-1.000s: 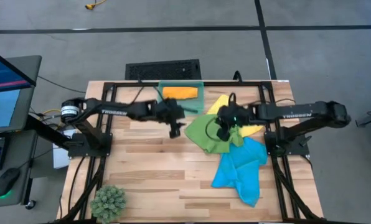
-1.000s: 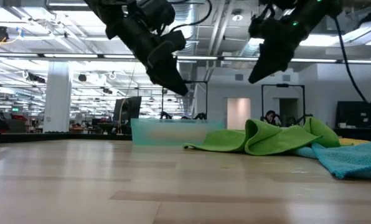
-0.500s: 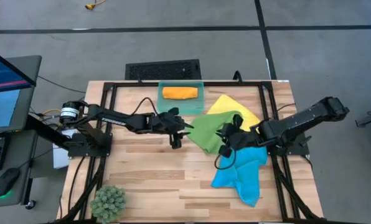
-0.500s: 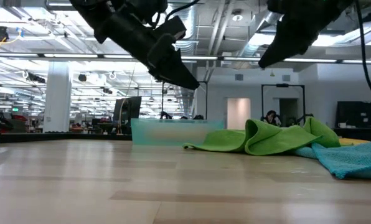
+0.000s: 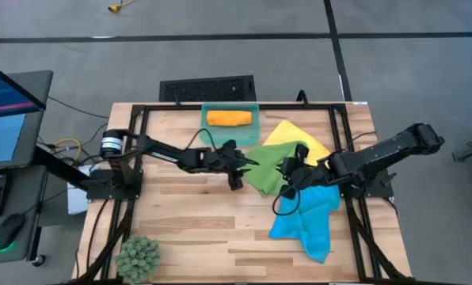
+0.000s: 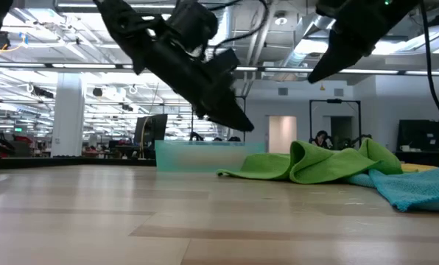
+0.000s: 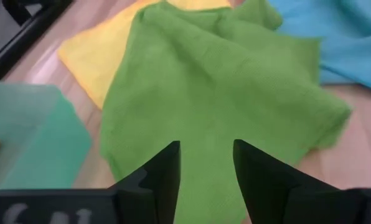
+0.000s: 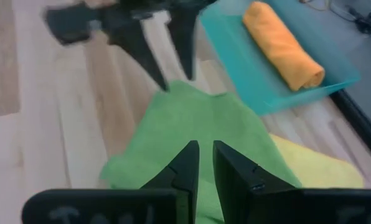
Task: Roll microfiber towels into tight, uniform cylinder then place into a basket
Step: Fold the green towel
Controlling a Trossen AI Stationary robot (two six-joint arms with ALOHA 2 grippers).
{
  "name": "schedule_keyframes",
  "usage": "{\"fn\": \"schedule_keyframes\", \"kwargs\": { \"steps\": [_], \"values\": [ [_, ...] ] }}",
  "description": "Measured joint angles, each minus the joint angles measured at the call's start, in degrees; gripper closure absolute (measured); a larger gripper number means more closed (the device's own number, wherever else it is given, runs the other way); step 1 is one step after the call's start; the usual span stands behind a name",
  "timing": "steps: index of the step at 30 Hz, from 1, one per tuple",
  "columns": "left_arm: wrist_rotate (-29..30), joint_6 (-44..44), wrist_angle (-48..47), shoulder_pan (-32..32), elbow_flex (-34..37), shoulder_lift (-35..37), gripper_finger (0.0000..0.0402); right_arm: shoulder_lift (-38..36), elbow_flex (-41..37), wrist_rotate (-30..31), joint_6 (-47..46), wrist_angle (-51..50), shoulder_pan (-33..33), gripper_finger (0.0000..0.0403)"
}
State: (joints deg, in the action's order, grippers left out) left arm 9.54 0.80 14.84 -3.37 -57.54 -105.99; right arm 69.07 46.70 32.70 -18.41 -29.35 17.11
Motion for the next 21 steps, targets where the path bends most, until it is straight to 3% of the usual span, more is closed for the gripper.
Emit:
{"fn": "schedule_keyframes", "kwargs": {
  "steps": [11,21],
  "values": [
    [-0.16,-1.93,-4.86,-0.55,-5.88,-8.55,0.0283,0.01,0.02,-0.29,-0.01,-0.61,0.1,0.0333],
    [-0.27,-9.14,-14.39,-0.37,-6.13,-10.11,0.0284,0.01,0.02,-0.57,-1.24,-0.28,0.1,0.0333]
  ]
}}
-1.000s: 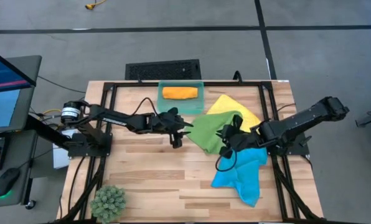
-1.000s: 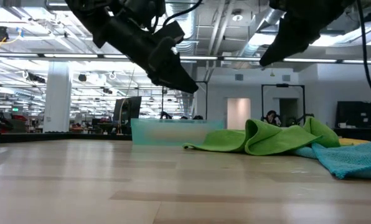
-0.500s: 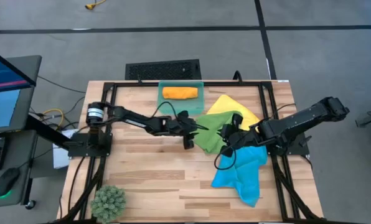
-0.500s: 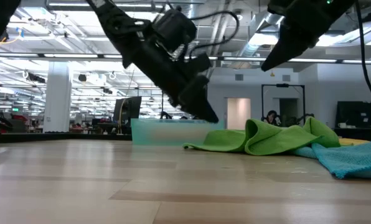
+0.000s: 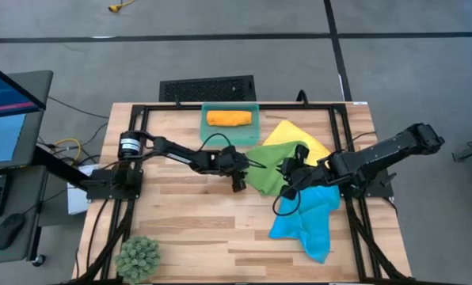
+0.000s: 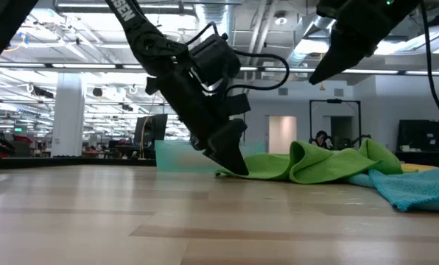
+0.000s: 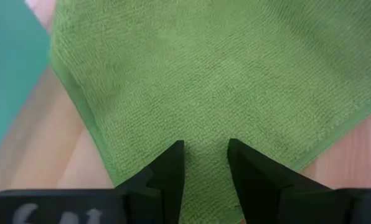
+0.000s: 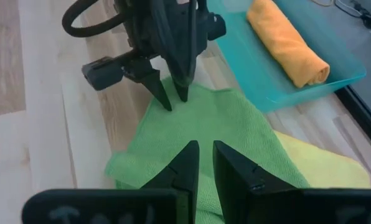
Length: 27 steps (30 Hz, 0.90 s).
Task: Roll microfiber towels into tight, uniform cylinder then place into a basket
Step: Fold the green towel
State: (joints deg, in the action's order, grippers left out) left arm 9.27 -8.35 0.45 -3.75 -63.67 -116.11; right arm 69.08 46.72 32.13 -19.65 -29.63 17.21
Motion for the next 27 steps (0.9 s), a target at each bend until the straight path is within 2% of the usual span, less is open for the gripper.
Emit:
{"fn": "schedule_keyframes", "kwargs": {
  "steps": [6,12,15,21,23,27],
  "values": [
    [0.57,-3.46,-12.22,2.28,0.07,2.85,0.0284,0.0,0.0,-3.25,-4.0,-0.51,0.0,0.0333],
    [8.56,-11.38,-25.52,7.48,0.68,8.34,0.0284,0.42,0.0,-4.86,-9.48,-1.45,2.04,0.0333],
    [10.67,-15.26,-28.42,11.28,0.61,10.38,0.0284,0.58,0.0,-4.88,-10.6,-1.4,4.07,0.0333],
    [11.13,-22.54,-33.21,17.95,0.58,10.61,0.0284,0.55,0.0,-4.56,-15.03,-1.0,8.03,0.0333],
    [14.15,-22.8,-34.0,19.87,0.58,10.61,0.0284,0.55,0.0,-3.22,-16.27,-0.99,9.47,0.0333],
    [25.49,-20.41,-31.23,21.46,0.55,10.64,0.0284,0.55,0.0,-1.59,-18.32,-0.89,11.61,0.0333]
  ]
}}
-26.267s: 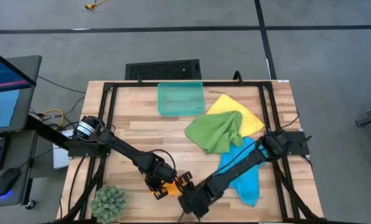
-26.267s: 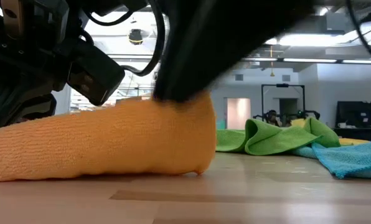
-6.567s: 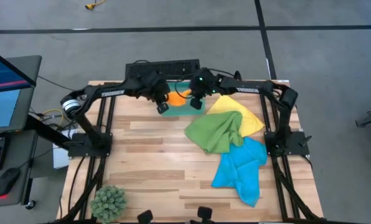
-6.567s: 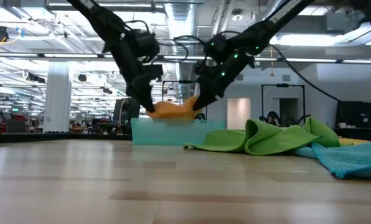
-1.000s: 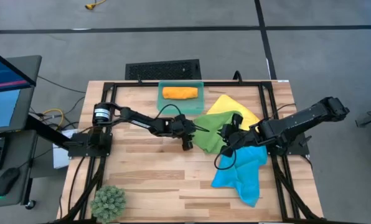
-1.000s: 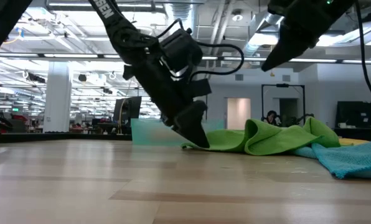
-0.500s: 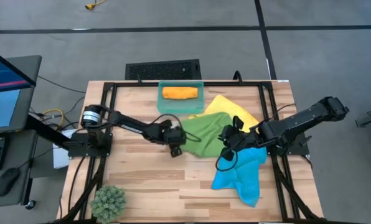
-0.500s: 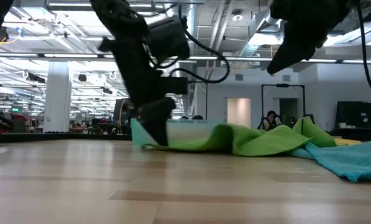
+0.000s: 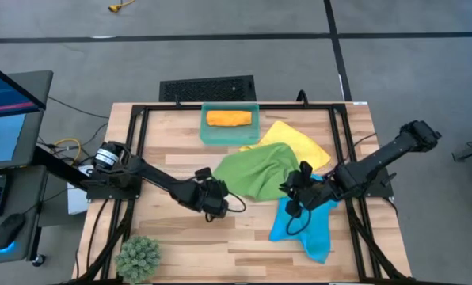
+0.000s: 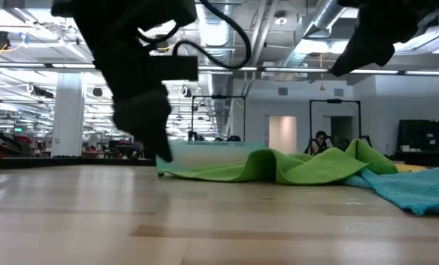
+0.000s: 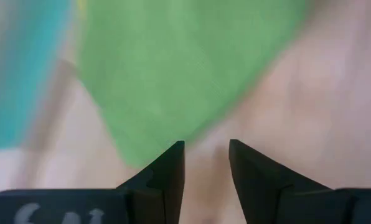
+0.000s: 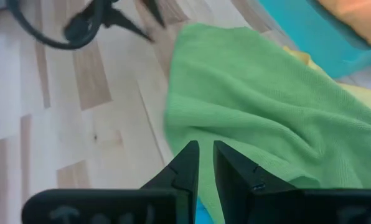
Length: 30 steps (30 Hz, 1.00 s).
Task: Roll microfiber towels into tight, uniform cylinder then place into a basket
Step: Fold the green towel
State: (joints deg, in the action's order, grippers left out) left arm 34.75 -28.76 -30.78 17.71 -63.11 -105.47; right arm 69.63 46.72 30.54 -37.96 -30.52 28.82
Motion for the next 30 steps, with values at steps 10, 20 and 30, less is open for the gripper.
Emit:
{"fn": "schedule_keyframes", "kwargs": {
  "steps": [10,20,30],
  "values": [
    [-3.89,6.35,9.87,-8.0,-0.14,-0.72,0.0284,0.0,0.0,1.07,0.34,1.23,1.4,0.0333],
    [-10.12,5.0,10.34,-11.75,-0.23,-5.23,0.0284,0.0,-0.02,1.07,0.8,0.95,1.05,0.0333],
    [-13.5,-9.43,1.08,-5.31,-0.46,-5.42,0.0284,0.01,-0.02,1.04,0.32,1.16,1.18,0.0333]
  ]
}}
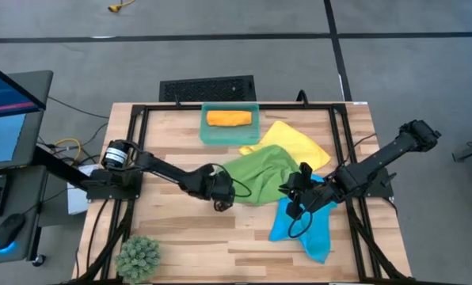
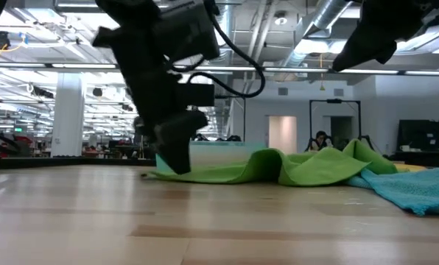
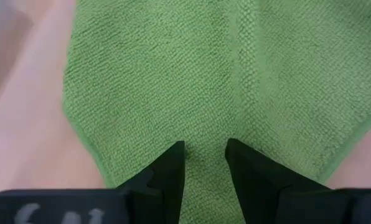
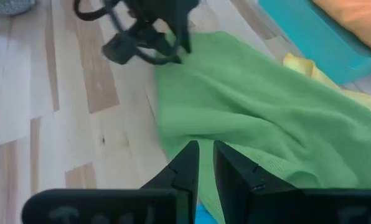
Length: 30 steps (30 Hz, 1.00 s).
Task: Roll microfiber towels into tight, uniform cylinder then place into a basket
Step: Fold the green towel
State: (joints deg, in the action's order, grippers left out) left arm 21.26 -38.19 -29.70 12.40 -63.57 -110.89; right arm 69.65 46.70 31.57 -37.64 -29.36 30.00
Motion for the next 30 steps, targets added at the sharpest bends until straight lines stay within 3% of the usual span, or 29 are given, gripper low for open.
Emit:
{"fn": "schedule_keyframes", "kwargs": {
  "steps": [15,30],
  "values": [
    [-4.16,-20.63,-4.05,17.24,0.04,0.09,0.0284,0.1,0.0,-0.15,-0.97,-0.04,0.02,0.0333],
    [-4.17,-39.39,-4.04,32.01,0.04,0.13,0.0284,11.08,-1.09,-1.77,2.14,5.93,-0.13,0.0333]
  ]
}}
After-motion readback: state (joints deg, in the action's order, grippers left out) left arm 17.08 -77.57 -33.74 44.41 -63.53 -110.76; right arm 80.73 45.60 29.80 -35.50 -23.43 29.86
